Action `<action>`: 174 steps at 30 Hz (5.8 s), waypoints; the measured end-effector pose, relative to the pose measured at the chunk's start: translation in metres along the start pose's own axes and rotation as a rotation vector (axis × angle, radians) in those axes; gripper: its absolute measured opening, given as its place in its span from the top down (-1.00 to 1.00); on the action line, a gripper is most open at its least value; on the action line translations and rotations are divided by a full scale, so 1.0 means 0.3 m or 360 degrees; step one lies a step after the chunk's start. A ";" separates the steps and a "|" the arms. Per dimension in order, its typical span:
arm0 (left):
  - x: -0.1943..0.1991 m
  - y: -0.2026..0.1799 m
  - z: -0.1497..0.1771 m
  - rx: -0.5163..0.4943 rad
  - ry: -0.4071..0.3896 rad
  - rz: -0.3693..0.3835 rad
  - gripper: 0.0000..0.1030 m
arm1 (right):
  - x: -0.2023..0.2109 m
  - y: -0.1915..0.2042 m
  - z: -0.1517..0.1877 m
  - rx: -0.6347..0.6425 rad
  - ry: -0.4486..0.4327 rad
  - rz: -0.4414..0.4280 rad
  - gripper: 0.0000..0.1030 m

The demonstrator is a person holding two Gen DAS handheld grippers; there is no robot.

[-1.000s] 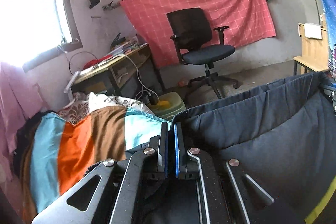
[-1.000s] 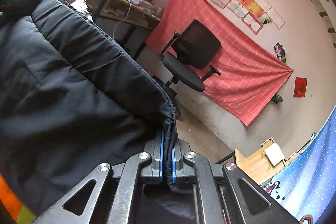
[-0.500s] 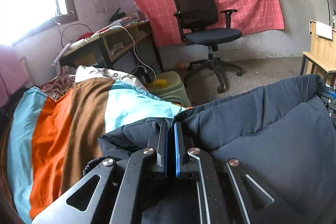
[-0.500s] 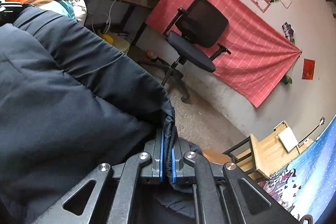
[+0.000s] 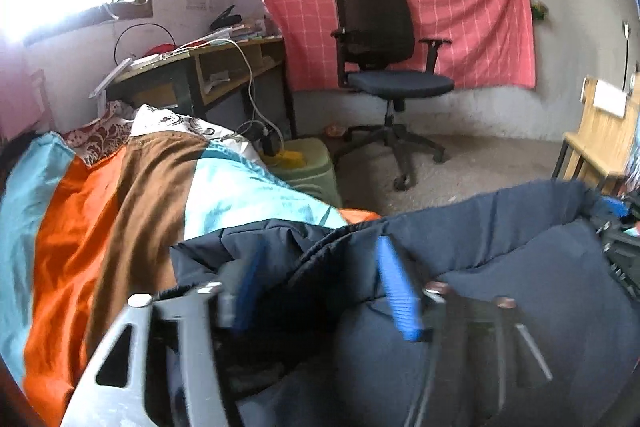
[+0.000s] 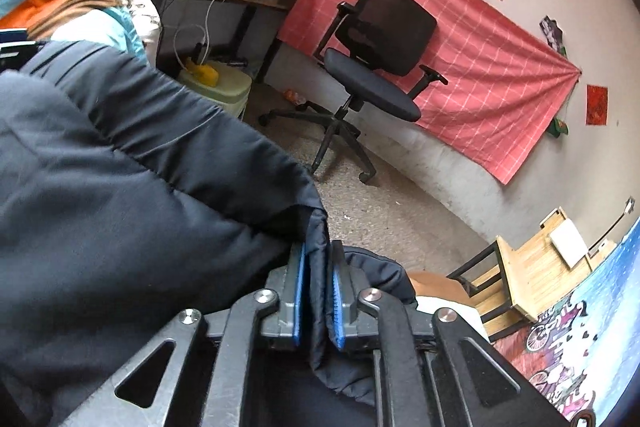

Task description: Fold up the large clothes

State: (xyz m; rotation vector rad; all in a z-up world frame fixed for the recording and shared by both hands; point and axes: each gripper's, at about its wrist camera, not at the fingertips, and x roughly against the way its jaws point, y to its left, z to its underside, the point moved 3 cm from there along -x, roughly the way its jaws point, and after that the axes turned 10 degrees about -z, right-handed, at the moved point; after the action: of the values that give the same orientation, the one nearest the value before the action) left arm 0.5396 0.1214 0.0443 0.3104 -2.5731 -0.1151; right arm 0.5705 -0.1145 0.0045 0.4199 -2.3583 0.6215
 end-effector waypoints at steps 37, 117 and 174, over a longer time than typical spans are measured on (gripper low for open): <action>-0.156 -0.073 0.045 0.0157 0.0198 -0.0158 -0.98 | -0.037 0.011 -0.036 -0.0522 -0.0231 -0.0701 -0.74; -0.029 0.395 0.252 0.0572 0.0411 0.0419 -0.98 | -0.017 -0.419 0.278 -0.0931 -0.0338 -0.0361 -1.00; -0.083 0.450 0.242 0.0547 0.0672 0.0533 -0.98 | -0.295 -0.469 0.478 -0.1426 0.0156 -0.1450 -1.00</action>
State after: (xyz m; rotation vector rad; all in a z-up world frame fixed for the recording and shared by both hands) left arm 0.4955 0.2599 -0.0106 0.0167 -2.1752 0.4697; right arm 0.6245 -0.2965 -0.1056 0.8904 -1.8071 -0.7782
